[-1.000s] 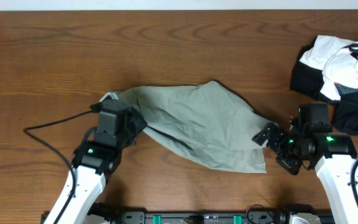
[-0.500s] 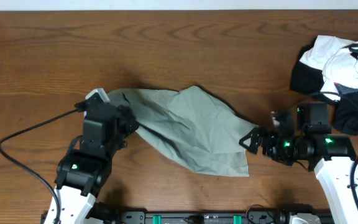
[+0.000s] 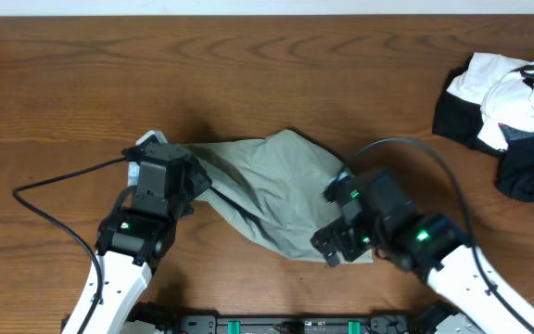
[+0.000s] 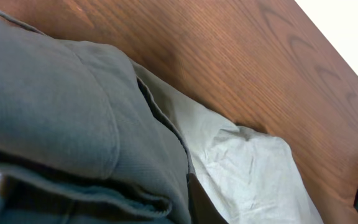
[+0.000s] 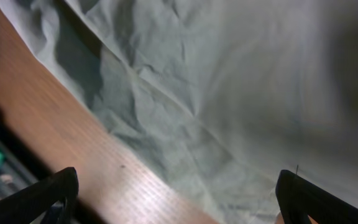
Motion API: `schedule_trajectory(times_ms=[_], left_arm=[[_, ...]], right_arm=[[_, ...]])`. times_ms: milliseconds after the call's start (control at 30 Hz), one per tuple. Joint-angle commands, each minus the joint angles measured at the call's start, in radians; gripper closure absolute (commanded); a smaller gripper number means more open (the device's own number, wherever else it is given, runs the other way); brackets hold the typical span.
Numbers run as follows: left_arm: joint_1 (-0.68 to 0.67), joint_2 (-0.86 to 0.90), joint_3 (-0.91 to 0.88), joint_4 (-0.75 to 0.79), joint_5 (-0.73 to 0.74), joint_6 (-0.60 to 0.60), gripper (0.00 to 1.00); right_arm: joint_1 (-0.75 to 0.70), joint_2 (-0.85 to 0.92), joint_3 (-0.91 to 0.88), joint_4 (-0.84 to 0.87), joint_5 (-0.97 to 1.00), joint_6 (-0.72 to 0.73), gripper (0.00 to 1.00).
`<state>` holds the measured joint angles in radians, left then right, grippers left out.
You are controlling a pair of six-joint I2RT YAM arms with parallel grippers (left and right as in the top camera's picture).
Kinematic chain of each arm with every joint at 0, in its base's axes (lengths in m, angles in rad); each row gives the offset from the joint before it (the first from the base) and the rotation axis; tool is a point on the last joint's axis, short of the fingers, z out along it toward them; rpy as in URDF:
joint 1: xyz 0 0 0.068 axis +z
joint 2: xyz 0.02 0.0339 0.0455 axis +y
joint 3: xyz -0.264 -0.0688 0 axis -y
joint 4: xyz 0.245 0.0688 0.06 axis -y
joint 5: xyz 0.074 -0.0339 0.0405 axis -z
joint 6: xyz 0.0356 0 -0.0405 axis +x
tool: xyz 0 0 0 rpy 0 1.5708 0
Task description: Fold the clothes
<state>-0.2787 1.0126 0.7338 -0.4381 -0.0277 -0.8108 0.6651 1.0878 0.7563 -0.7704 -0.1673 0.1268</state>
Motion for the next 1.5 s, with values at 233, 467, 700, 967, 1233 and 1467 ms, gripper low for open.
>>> schedule_trajectory(times_ms=[233, 467, 700, 967, 1233, 1467], left_arm=[[-0.001, -0.004, 0.019, 0.010, -0.018, 0.014, 0.94], [-0.001, -0.004, 0.019, 0.009, -0.018, 0.014, 0.94], [-0.001, -0.004, 0.019, 0.009, -0.017, 0.014, 0.94], [-0.001, -0.004, 0.019, 0.009, -0.013, 0.014, 0.94], [-0.001, -0.006, 0.019, 0.008, -0.009, 0.014, 0.94], [-0.001, -0.021, 0.019, 0.005, -0.007, 0.014, 0.94]], right_arm=[[0.301, 0.067, 0.019, 0.034, 0.373, 0.044, 0.01], [0.412, 0.269, 0.019, 0.043, 0.526, 0.045, 0.01], [0.482, 0.394, 0.019, 0.069, 0.538, 0.064, 0.01], [0.494, 0.455, 0.019, 0.083, 0.602, 0.064, 0.01], [0.492, 0.560, 0.019, 0.146, 0.693, 0.029, 0.01], [0.491, 0.629, 0.019, 0.171, 0.886, 0.028, 0.01]])
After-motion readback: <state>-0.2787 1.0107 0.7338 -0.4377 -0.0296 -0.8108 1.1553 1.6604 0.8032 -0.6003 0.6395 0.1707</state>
